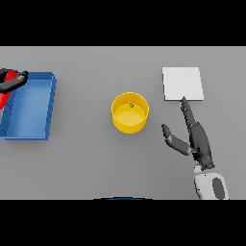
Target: Pick up the red beaker and tilt it to pour out 1 green nut into yellow bowl. Pick up the yellow bowl and place it on the metallic measuring scale.
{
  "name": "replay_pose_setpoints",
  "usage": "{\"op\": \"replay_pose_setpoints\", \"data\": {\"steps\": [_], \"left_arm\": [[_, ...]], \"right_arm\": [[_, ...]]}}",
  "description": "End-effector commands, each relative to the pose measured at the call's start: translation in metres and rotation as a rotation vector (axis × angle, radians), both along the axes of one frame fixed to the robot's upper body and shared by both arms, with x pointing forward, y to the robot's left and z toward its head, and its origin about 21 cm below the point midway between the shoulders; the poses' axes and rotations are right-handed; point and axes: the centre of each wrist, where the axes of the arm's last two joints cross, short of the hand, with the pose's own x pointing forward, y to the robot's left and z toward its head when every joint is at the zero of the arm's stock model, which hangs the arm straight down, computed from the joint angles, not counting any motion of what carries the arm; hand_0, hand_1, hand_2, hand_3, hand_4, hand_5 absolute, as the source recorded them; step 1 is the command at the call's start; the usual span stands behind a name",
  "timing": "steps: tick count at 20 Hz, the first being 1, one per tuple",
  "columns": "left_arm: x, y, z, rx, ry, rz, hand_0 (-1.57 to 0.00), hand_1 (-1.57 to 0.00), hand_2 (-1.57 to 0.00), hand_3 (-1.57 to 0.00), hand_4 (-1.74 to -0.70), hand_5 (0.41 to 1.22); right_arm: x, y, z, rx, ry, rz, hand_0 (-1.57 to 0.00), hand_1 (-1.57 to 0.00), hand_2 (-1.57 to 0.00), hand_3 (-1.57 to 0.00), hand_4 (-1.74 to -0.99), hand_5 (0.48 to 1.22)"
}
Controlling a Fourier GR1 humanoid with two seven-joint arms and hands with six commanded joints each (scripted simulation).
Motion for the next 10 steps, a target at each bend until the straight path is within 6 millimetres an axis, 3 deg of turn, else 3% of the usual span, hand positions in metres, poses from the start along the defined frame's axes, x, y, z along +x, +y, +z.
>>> {"op": "replay_pose_setpoints", "data": {"steps": [1,6,8,10], "left_arm": [[0.002,-0.002,-0.003,0.030,0.021,-0.009,-0.31,-0.28,-0.27,-0.28,-0.84,0.632],[0.003,-0.002,-0.006,0.086,-0.010,-0.012,-0.10,-0.09,-0.09,-0.09,-0.78,0.631],[0.004,-0.005,-0.004,0.067,-0.047,-0.022,-0.06,-0.06,-0.06,-0.06,-0.78,0.633],[0.002,-0.008,-0.008,0.026,-0.093,-0.030,-0.04,-0.04,-0.03,-0.04,-0.78,0.644]], "right_arm": [[0.001,0.004,0.002,-0.003,-0.022,0.008,0.00,0.00,0.00,0.00,-1.155,0.670],[0.002,0.005,0.006,-0.037,-0.020,-0.005,0.00,0.00,0.00,0.00,-1.154,0.657],[0.003,0.007,0.009,-0.093,0.015,-0.035,0.00,0.00,0.00,0.00,-1.131,0.631],[0.007,0.008,0.014,-0.148,-0.013,0.042,0.00,0.00,0.00,0.00,-1.087,0.649]]}}
